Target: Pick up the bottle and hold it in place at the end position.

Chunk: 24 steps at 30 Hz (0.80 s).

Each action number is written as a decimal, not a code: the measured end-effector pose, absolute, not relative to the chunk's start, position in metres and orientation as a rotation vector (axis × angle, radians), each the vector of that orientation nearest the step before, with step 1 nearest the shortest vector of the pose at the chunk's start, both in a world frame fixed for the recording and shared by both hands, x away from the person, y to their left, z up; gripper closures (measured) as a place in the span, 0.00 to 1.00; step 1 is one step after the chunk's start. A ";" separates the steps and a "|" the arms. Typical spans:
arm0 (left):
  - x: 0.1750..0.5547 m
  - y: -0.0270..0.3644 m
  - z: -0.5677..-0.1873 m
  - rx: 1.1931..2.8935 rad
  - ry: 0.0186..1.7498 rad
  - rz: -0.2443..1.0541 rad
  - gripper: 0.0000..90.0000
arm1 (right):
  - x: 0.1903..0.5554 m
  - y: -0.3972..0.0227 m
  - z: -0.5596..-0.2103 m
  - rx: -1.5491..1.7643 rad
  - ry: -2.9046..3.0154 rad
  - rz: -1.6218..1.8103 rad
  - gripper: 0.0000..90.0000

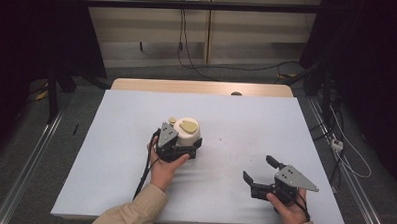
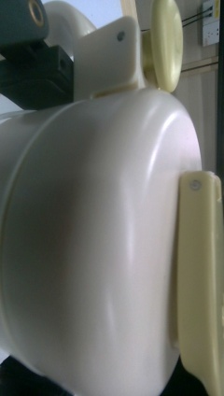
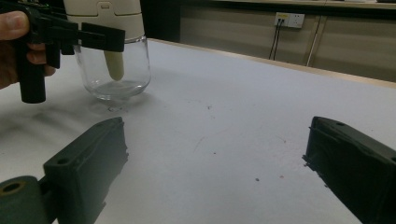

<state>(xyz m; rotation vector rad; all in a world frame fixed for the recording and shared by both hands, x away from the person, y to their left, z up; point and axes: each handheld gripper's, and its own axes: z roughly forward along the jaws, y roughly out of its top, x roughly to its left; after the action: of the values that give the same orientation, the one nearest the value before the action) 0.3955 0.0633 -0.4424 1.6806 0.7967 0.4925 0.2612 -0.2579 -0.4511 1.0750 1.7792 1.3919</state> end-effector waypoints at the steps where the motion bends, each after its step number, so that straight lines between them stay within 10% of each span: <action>1: 0.396 0.062 -0.442 1.688 0.796 0.494 0.06 | 0.261 -0.258 -0.451 1.072 1.779 1.391 0.05; 24: 0.412 0.045 -0.439 1.702 0.797 0.483 0.06 | 0.261 -0.259 -0.451 1.074 1.775 1.404 0.05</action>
<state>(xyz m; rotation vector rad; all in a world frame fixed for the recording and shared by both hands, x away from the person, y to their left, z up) 0.4123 0.0446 -0.4395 1.7016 0.7971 0.4831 0.2607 -0.2593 -0.4509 1.0736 1.7745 1.4038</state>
